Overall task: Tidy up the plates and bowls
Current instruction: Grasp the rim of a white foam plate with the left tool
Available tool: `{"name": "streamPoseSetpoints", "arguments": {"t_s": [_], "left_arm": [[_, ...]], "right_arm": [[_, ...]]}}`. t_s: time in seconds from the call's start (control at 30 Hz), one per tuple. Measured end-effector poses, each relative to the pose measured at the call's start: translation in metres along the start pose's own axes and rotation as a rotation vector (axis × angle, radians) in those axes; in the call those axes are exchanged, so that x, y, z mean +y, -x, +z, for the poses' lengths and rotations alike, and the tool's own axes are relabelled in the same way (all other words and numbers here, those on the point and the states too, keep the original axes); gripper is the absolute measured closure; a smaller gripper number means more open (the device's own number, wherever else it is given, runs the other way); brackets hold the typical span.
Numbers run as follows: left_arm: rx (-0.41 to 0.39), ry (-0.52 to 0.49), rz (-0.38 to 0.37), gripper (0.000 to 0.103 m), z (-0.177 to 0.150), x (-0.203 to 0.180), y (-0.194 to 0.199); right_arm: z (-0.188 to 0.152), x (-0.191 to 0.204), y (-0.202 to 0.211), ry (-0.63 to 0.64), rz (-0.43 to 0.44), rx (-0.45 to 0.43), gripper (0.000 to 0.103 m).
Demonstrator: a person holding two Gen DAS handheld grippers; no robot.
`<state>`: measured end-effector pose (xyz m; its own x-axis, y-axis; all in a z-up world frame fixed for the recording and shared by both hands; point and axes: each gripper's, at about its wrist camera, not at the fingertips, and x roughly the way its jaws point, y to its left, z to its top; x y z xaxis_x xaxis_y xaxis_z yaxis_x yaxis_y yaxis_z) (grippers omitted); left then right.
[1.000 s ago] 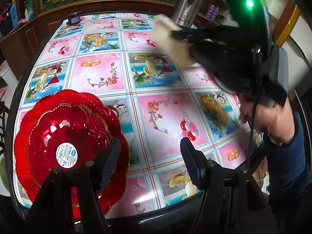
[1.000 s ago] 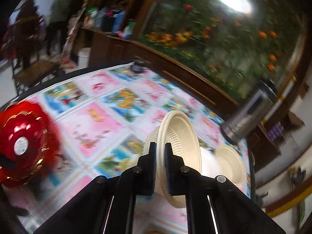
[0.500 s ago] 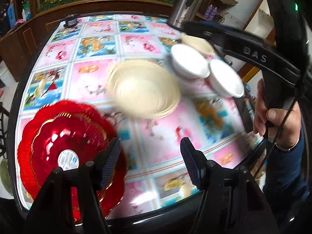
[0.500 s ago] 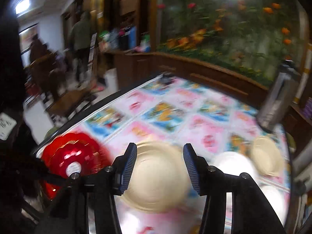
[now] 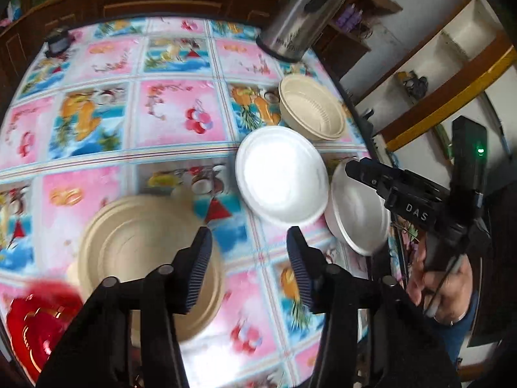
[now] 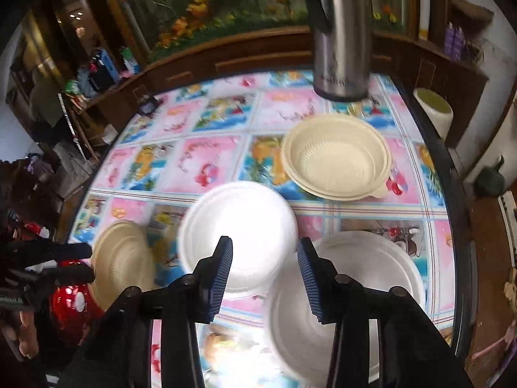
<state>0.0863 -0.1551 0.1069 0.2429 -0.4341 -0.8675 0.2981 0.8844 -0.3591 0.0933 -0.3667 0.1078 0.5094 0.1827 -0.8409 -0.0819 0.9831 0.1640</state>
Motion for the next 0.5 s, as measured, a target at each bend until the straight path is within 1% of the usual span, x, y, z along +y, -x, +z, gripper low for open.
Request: {"name": "streamPoseSetpoints", "arguments": {"t_s": [0.07, 0.17, 0.27, 0.37, 0.4, 0.43, 0.47, 0.5], "left_arm": [[0.013, 0.015, 0.017, 0.061, 0.01, -0.004, -0.019], [0.039, 0.03, 0.038, 0.062, 0.019, -0.005, -0.041], [0.045, 0.029, 0.061, 0.062, 0.026, -0.006, -0.054], [0.056, 0.038, 0.079, 0.062, 0.029, -0.004, -0.065], [0.061, 0.04, 0.083, 0.064, 0.029, -0.003, -0.069], [0.064, 0.041, 0.087, 0.074, 0.028, -0.003, -0.072], [0.074, 0.041, 0.082, 0.08, 0.028, -0.003, -0.077], [0.078, 0.041, 0.077, 0.08, 0.027, -0.003, -0.078]], "right_arm": [[0.006, -0.006, -0.014, -0.009, -0.002, 0.033, 0.064], [0.011, -0.011, -0.029, -0.006, -0.03, 0.061, 0.065], [0.016, -0.013, -0.04, 0.004, -0.038, 0.078, 0.066], [0.019, -0.012, -0.055, 0.028, -0.066, 0.105, 0.066], [0.019, -0.012, -0.059, 0.034, -0.069, 0.114, 0.066], [0.019, -0.012, -0.063, 0.041, -0.068, 0.123, 0.071], [0.018, -0.011, -0.066, 0.052, -0.07, 0.13, 0.073], [0.018, -0.01, -0.069, 0.059, -0.074, 0.129, 0.076]]}}
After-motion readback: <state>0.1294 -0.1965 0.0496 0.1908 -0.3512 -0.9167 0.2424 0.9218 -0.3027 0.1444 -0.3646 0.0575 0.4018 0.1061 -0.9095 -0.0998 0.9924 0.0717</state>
